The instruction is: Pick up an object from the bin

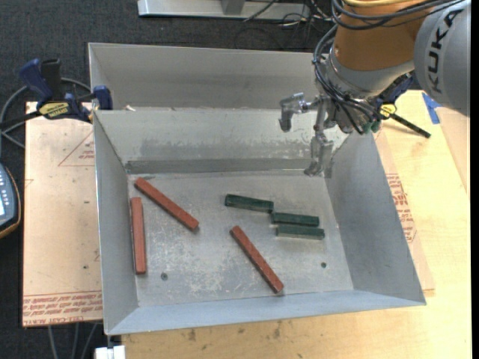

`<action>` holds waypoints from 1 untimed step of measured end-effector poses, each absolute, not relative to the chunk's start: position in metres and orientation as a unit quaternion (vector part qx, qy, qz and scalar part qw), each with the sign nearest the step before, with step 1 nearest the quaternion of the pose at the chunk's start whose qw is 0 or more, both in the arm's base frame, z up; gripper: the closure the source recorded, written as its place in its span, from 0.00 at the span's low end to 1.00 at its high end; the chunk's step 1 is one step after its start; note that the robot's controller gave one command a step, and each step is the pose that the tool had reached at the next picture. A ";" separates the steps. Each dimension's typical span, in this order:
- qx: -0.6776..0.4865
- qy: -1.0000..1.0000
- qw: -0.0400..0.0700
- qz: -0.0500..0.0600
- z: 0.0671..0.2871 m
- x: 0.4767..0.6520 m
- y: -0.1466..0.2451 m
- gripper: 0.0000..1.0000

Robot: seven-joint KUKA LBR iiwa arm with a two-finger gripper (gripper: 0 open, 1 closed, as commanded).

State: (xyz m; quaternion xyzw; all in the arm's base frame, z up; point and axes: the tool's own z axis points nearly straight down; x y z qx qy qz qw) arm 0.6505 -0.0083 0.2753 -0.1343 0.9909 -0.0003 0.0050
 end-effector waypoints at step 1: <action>-0.316 0.949 -0.002 0.002 0.092 0.615 -0.033 0.00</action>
Offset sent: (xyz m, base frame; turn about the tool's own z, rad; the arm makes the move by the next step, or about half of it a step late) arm -0.0340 -0.0253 -0.1792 -0.3758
